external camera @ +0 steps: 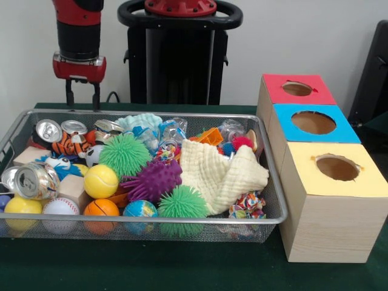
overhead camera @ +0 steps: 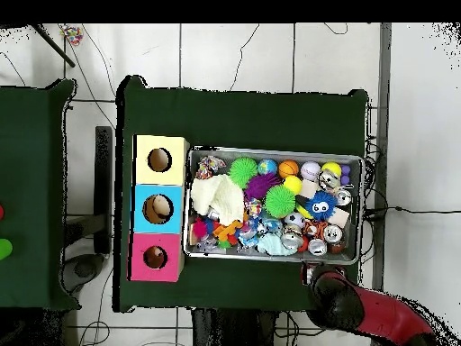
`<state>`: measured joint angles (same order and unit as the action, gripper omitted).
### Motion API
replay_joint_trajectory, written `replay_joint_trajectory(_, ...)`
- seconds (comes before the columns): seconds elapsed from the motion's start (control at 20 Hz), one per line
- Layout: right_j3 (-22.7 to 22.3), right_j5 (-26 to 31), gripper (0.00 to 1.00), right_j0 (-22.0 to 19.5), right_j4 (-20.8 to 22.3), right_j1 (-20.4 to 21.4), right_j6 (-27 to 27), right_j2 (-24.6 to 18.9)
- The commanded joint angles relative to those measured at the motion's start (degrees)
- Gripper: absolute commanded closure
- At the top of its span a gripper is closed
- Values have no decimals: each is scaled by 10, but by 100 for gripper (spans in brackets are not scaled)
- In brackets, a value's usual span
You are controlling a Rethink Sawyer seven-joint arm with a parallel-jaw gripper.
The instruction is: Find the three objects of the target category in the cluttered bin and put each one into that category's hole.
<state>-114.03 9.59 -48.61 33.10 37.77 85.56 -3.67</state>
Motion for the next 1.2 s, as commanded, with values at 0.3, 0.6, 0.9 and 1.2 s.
replay_joint_trajectory(0.3,-14,54,0,72,-15,9,28,-77)
replay_joint_trajectory(0.6,8,73,0,88,-38,-6,34,-100)
replay_joint_trajectory(0.9,72,106,0,73,-61,-32,23,-105)
replay_joint_trajectory(1.2,88,124,0,35,-67,-52,-9,-138)
